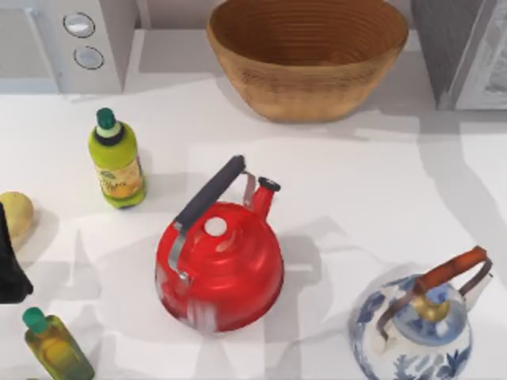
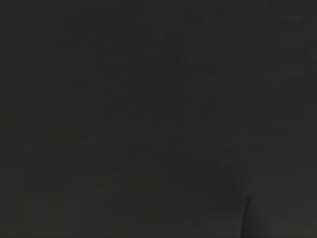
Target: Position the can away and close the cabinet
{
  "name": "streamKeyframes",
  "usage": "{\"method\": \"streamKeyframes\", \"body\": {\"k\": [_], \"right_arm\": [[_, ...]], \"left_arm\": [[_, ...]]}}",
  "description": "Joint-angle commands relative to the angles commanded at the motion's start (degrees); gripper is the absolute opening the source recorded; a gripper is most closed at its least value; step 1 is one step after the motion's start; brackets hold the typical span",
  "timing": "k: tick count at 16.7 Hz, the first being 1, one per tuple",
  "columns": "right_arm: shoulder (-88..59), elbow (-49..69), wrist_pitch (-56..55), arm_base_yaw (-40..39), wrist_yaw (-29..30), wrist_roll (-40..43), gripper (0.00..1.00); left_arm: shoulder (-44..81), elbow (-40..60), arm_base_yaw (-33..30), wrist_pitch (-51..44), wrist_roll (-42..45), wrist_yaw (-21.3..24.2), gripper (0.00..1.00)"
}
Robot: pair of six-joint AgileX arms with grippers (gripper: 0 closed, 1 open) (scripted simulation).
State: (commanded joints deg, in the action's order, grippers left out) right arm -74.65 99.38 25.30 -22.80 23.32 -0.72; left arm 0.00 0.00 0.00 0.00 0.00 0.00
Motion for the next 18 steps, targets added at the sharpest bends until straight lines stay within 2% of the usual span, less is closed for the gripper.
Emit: {"method": "streamKeyframes", "body": {"k": [3, 7, 18], "right_arm": [[0.42, -0.44, 0.02, -2.86, 2.81, -0.08, 1.0], [1.68, -0.23, 0.46, -1.5, 3.9, 0.63, 1.0], [-6.95, 5.86, -2.13, 3.34, -0.81, 0.56, 1.0]], "left_arm": [[0.0, 0.0, 0.0, 0.0, 0.0, 0.0, 1.0], [0.0, 0.0, 0.0, 0.0, 0.0, 0.0, 1.0], [0.0, 0.0, 0.0, 0.0, 0.0, 0.0, 1.0]]}}
